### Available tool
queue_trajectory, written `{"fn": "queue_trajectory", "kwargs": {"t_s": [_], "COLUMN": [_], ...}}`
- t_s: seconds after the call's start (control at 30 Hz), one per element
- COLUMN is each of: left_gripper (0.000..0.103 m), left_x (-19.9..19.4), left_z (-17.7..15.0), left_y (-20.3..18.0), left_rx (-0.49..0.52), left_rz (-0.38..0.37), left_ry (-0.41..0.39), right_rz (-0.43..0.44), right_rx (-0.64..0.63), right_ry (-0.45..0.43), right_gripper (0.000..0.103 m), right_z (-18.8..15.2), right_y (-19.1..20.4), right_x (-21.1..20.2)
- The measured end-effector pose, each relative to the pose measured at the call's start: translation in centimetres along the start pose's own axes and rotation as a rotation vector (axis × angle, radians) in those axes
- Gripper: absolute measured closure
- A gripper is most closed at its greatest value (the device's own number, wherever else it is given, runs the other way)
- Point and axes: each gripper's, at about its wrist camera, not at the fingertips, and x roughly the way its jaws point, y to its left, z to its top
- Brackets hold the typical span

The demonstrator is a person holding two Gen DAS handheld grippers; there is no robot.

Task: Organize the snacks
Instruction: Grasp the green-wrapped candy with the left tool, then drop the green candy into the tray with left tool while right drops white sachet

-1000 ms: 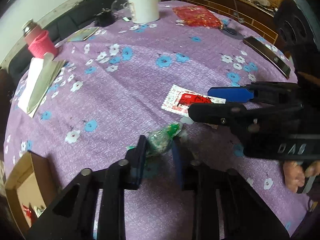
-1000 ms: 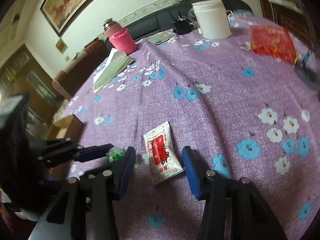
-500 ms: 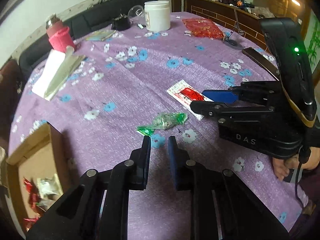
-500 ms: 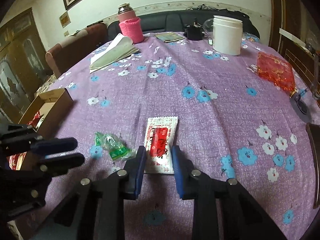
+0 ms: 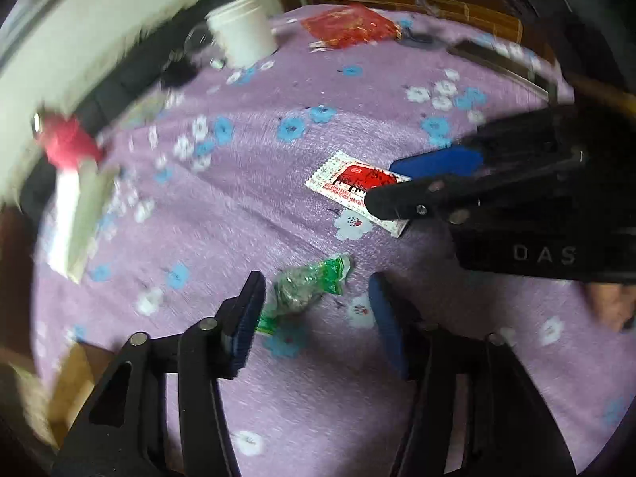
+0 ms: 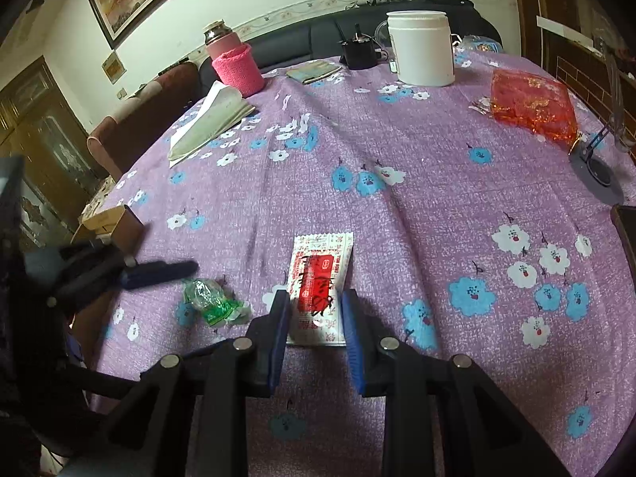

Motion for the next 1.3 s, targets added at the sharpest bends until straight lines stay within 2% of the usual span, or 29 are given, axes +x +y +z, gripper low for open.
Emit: {"fn": "queue_trajectory", "kwargs": {"t_s": [0.03,0.07,0.17,0.4,0.47,0.57,0.6,0.67,0.7,0.73,0.87,0.93,0.97,1.0,1.03,1.07,1.2,1.3], "left_gripper": [0.075,0.081,0.091,0.091,0.091,0.090,0.086,0.065,0.044,0.036,0.036,0.036,0.037,0.054,0.072,0.084,0.087,0.087], "left_x": [-0.1,-0.3,-1.2,-4.7,-5.1,-5.4,-5.5,-5.3,-5.0,-4.5,-2.5,-1.0,0.0,0.5,0.6,0.5,-0.4,-1.9], "left_z": [-0.1,-0.3,-0.8,-3.1,-3.4,-3.4,-3.2,-2.8,-2.3,-1.9,-0.4,0.2,0.4,0.4,0.3,0.3,-0.2,-1.1], "left_y": [0.3,0.8,2.0,3.1,3.2,3.7,3.8,3.7,3.6,3.5,2.5,1.5,0.9,0.6,0.4,0.5,1.7,2.7], "left_rx": [-0.031,-0.054,-0.146,-0.306,-0.334,-0.349,-0.342,-0.327,-0.319,-0.307,-0.236,-0.175,-0.142,-0.129,-0.133,-0.146,-0.213,-0.275], "left_rz": [-0.005,0.018,-0.007,-0.060,-0.039,-0.080,-0.079,-0.063,-0.041,-0.008,0.026,0.066,0.073,0.066,0.038,0.018,0.023,-0.009], "left_ry": [0.004,0.004,-0.016,-0.091,-0.103,-0.144,-0.147,-0.141,-0.132,-0.128,-0.113,-0.077,-0.036,-0.014,-0.029,-0.024,-0.028,-0.058], "right_rz": [0.006,0.009,0.014,0.041,0.036,0.037,0.037,0.038,0.041,0.044,0.047,0.049,0.050,0.051,0.051,0.051,0.052,0.055], "right_rx": [0.007,0.015,0.024,0.023,0.024,0.036,0.040,0.051,0.057,0.064,0.073,0.072,0.072,0.071,0.070,0.070,0.070,0.066], "right_ry": [0.000,-0.002,-0.016,-0.048,-0.050,-0.040,-0.038,-0.036,-0.037,-0.036,-0.033,-0.032,-0.032,-0.033,-0.034,-0.036,-0.043,-0.051], "right_gripper": [0.074,0.074,0.074,0.074,0.074,0.074,0.074,0.074,0.073,0.073,0.074,0.073,0.073,0.073,0.073,0.073,0.073,0.073], "right_z": [0.1,0.1,0.1,0.1,0.0,-0.2,-0.2,-0.2,-0.2,-0.1,0.1,0.1,0.1,0.2,0.2,0.1,0.2,0.1], "right_y": [-0.1,-0.2,-0.4,-0.1,0.0,-0.1,-0.1,-0.3,-0.4,-0.6,-0.9,-0.9,-0.9,-0.8,-0.8,-0.8,-0.8,-0.7], "right_x": [0.0,0.0,-0.3,-1.0,-1.0,-0.8,-0.8,-0.8,-0.8,-0.8,-0.7,-0.6,-0.6,-0.6,-0.6,-0.7,-0.8,-1.0]}}
